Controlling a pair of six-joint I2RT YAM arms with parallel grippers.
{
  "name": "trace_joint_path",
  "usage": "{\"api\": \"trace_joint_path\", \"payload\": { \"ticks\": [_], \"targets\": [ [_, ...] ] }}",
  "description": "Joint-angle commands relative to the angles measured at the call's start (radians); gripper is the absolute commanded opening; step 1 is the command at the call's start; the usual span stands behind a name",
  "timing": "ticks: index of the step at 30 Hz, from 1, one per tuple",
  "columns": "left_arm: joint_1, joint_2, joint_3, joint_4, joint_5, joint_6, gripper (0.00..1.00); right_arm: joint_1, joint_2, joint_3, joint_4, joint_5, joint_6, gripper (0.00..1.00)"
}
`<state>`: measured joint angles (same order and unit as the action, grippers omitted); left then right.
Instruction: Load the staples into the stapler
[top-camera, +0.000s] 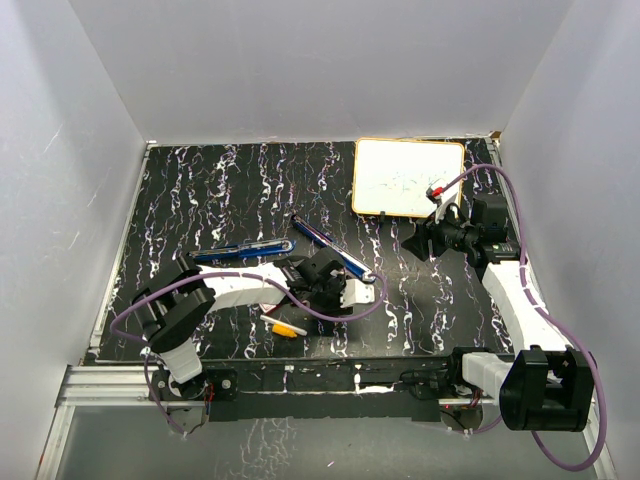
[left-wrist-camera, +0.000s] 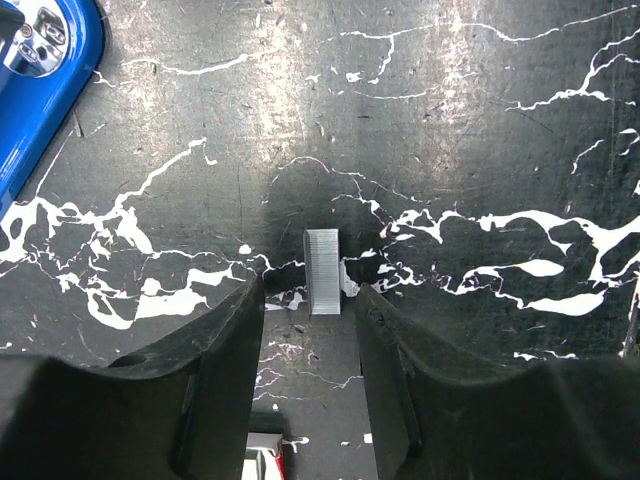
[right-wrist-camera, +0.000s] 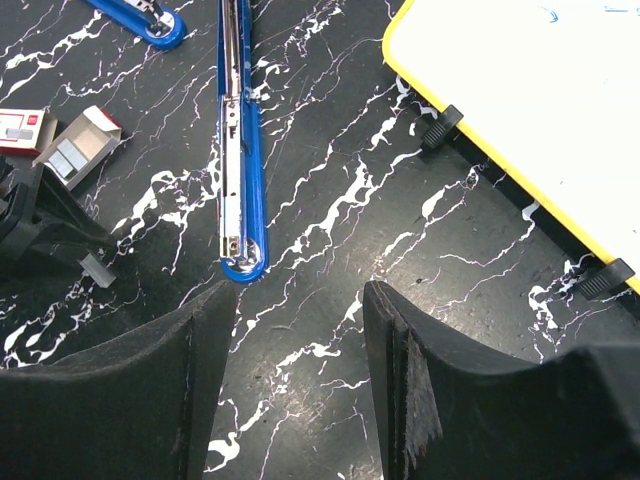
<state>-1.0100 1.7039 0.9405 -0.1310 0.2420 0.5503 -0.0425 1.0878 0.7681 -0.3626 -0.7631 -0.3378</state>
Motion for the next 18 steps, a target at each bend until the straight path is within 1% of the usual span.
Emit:
{"api": "trace_joint_path", "payload": {
  "ticks": [1, 6, 12, 18],
  "targets": [
    [0.001, 0.004, -0.012, -0.138, 0.006, 0.034, 0.41, -0.009, -0.008, -0.007, 0.053, -0.024, 0.002, 0.56],
    [0.001, 0.019, -0.025, -0.122, -0.005, 0.034, 0.37, -0.011, -0.007, -0.007, 0.055, -0.027, 0.002, 0.56],
    [0.0, 0.037, -0.017, -0.106, -0.011, 0.017, 0.26, -0.011, -0.012, -0.01, 0.054, -0.028, 0.002, 0.56],
    [0.0, 0.003, -0.017, -0.098, -0.021, 0.012, 0.18, -0.013, -0.019, -0.021, 0.106, 0.011, 0.037, 0.58]
  ]
}}
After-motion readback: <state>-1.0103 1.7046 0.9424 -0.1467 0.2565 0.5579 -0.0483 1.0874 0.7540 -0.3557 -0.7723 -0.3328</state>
